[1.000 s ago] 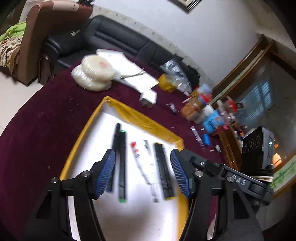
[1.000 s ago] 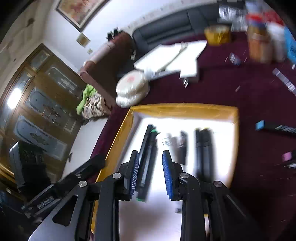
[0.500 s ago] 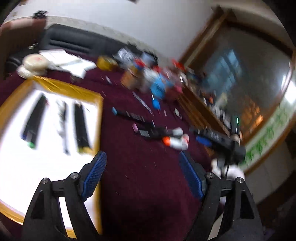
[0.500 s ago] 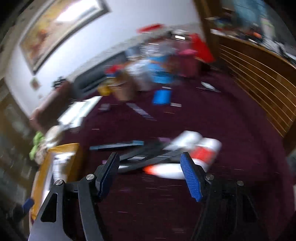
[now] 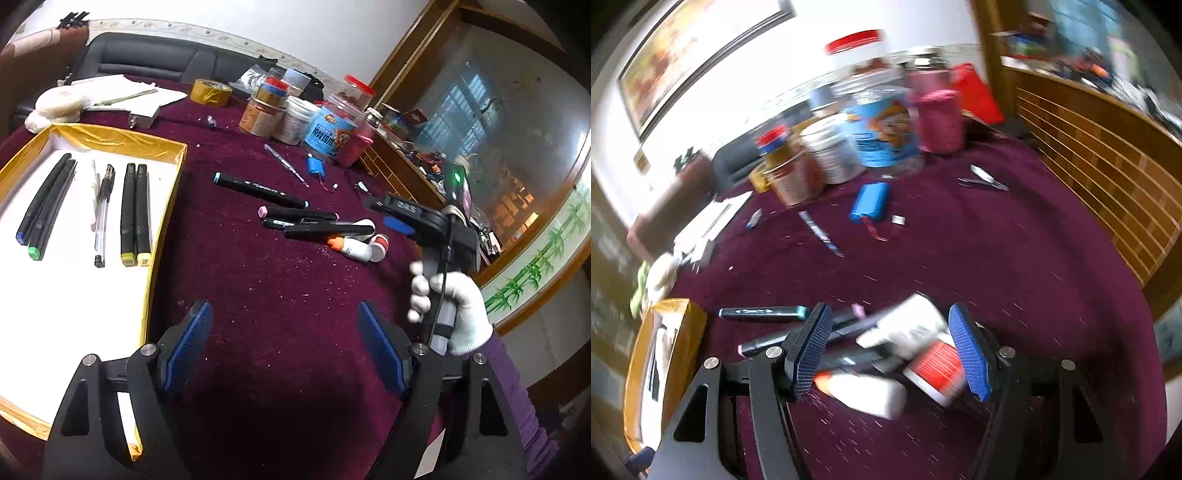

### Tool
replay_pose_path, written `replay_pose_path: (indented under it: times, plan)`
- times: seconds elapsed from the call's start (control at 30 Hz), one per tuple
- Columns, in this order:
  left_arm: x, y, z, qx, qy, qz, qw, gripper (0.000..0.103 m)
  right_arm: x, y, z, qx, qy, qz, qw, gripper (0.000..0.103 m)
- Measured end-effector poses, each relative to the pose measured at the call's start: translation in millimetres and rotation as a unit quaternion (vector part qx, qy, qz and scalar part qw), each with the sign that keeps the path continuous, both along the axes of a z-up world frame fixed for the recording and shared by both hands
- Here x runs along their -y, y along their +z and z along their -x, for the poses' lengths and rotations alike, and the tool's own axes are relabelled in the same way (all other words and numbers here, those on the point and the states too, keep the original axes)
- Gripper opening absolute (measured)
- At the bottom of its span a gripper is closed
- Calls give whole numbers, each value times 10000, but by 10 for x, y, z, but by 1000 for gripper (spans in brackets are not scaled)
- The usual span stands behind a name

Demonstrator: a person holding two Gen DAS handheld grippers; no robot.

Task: Organize rigid objects
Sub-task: 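Move both open tools back to the pile of pens and bottles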

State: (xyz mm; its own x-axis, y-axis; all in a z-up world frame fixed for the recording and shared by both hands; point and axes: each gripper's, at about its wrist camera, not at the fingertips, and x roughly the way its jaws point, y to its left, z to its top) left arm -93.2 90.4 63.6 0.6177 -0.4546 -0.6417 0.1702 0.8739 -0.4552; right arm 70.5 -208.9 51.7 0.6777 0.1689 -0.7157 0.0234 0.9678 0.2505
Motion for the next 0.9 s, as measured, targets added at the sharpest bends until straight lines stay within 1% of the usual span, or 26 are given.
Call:
replay_pose_path:
  times: [0.03, 0.13, 0.2, 0.27, 0.3, 0.47, 0.53, 0.6, 0.63, 0.67, 0.73, 0.8, 0.9]
  plan:
    - [-2, -20, -8, -46, 17, 2, 10000, 80, -107, -19, -59, -61, 183, 94, 9998, 60]
    - [-13, -96, -27, -189, 29, 27, 9998, 80, -414, -149, -130, -451, 714, 252, 9961, 59]
    - [-30, -144, -41, -284, 41, 60, 9996, 80, -578, -175, -45, -414, 974, 397, 9936, 59]
    - [-37, -179, -54, -341, 59, 76, 9994, 80, -687, -256, 1, -692, 1343, -3, 9885, 58]
    - [-42, -197, -63, -376, 63, 89, 9992, 80, -722, -288, 36, -761, 1438, -116, 9866, 58]
    - [-61, -249, -76, -471, 56, 158, 9987, 80, -1038, -436, 281, -991, 2015, -177, 9743, 57]
    - [-73, -252, -70, -480, 55, 180, 9987, 80, -1141, -459, 382, -986, 2197, -172, 9704, 57]
    - [-84, -250, -66, -481, 65, 184, 9987, 81, -1243, -469, 509, -1055, 2537, -343, 9609, 57]
    - [-89, -252, -61, -487, 70, 188, 9986, 81, -1269, -468, 560, -1099, 2678, -465, 9561, 55]
    - [-83, -264, -56, -517, 58, 182, 9985, 81, -1273, -458, 607, -1143, 2738, -575, 9532, 48]
    - [-58, -298, -49, -532, 55, 171, 9984, 81, -1205, -393, 661, -1089, 2747, -740, 9525, 48]
    - [-38, -303, -42, -517, 37, 124, 9986, 81, -1031, -268, 723, -806, 2537, -798, 9606, 48]
    - [12, -299, -52, -508, -33, 75, 9987, 81, -748, -122, 829, -414, 2118, -643, 9743, 48]
